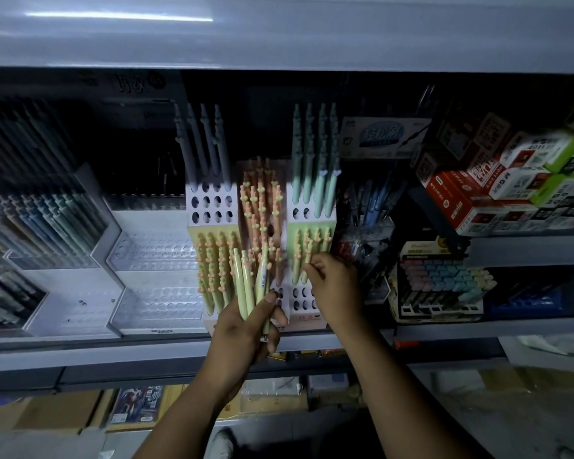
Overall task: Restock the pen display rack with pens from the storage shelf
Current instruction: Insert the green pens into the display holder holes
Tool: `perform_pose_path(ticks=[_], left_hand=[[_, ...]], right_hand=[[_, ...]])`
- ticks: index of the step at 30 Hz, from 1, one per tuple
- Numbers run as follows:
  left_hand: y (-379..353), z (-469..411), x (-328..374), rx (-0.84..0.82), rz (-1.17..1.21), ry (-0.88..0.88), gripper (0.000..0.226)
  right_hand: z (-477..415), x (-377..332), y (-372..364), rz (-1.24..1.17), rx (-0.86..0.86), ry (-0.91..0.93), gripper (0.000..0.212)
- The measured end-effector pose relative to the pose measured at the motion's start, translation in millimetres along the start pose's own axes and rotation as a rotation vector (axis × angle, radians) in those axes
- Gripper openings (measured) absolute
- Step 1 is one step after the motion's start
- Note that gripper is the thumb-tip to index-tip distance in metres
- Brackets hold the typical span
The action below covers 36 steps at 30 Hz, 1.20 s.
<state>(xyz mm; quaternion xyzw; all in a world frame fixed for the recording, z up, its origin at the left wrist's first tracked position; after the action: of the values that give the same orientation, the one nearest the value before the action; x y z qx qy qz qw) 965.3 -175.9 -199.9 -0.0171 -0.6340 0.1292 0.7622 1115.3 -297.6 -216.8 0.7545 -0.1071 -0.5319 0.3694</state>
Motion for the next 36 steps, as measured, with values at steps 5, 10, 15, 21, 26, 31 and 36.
perform_pose_path(ticks=[5, 10, 15, 21, 26, 31, 36], left_hand=[[1.2, -0.2, -0.2, -0.010, -0.010, -0.005, 0.041], [0.6, -3.0, -3.2, 0.000, 0.010, 0.011, 0.039], [-0.5, -4.8, -1.7, -0.016, 0.013, 0.004, 0.030], [0.7, -6.9, -4.7, -0.013, 0.013, 0.015, 0.040], [-0.8, -8.3, -0.6, -0.010, 0.001, 0.015, 0.047], [-4.6, -11.4, -0.4, 0.009, 0.025, 0.035, 0.032], [-11.8, -14.8, 1.0, -0.066, 0.001, 0.013, 0.044]], right_hand=[[-8.0, -5.8, 4.3, 0.042, -0.024, 0.029, 0.009], [-9.0, -2.3, -1.0, 0.122, -0.141, -0.019, 0.025], [-7.5, -0.6, -2.6, 0.122, -0.162, -0.024, 0.033], [-4.7, 0.9, -3.8, 0.079, -0.161, -0.047, 0.031], [10.9, 6.2, 8.3, 0.052, -0.074, -0.258, 0.012], [20.9, -15.6, 14.0, -0.491, -0.236, -0.217, 0.011], [30.1, -29.5, 15.6, -0.796, -0.351, -0.171, 0.012]])
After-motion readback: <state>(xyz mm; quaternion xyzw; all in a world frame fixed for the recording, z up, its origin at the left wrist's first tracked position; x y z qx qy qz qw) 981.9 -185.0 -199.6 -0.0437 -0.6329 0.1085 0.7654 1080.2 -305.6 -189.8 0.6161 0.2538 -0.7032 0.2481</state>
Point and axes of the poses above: each hand's wrist, its own z-axis away from the middle knuckle, its own y-axis out of the back of the hand, x = y × z, the point moved 5 cm from there along -z, towards the middle knuckle, and after that the axes turned 12 degrees about -x, right-handed, at the moved point
